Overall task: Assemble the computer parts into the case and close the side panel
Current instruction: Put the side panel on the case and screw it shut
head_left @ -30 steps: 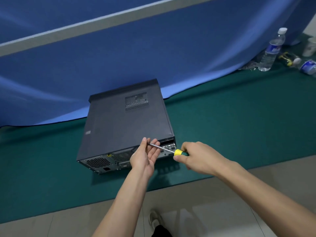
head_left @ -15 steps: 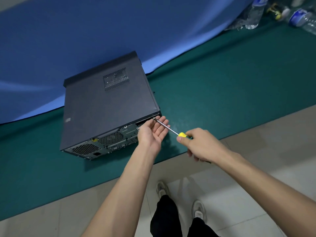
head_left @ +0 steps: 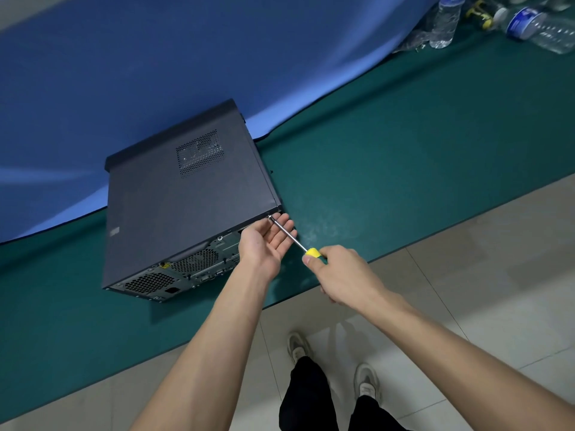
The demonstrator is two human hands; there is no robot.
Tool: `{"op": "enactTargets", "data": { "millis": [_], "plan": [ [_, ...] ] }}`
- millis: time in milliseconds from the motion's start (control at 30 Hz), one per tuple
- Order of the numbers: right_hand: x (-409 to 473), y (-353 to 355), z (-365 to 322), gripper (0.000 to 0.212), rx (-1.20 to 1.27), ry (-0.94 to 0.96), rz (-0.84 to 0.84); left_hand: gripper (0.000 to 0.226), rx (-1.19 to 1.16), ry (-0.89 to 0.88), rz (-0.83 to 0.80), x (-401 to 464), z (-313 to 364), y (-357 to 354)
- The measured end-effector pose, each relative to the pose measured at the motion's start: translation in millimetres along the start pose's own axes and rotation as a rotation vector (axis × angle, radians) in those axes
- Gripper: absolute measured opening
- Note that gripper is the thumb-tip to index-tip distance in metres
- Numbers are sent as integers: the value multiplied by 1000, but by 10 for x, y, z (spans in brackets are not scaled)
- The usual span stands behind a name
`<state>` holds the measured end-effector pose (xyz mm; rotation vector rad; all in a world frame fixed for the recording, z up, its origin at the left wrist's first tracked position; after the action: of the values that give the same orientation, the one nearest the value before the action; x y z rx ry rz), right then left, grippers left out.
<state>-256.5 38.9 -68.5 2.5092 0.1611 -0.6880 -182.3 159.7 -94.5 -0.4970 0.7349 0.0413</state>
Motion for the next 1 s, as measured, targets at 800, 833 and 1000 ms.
{"op": "enactTargets", "data": {
  "millis": [800,833,1000],
  "plan": [
    [-105,-644,-122,41,959,-275,-268,25,153,70,-60,7,98,-12],
    [-110,-682,-145,42,1028,-271,-308,25,178,89,-79,-1,87,-21],
    [-108,-836,-185,50,1207,-275,-432,27,297,139,-113,-40,83,-50]
  ]
}}
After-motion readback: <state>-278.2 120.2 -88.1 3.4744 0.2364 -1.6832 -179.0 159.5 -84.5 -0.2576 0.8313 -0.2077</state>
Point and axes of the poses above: each hand's wrist, its own x-axis towards the middle knuckle, its own y-axis out of the back of the hand, z = x × y, the point moved 10 cm from there along x, towards the middle knuckle, and after that the axes turned 7 degrees about -z, right-handed, at the moved point
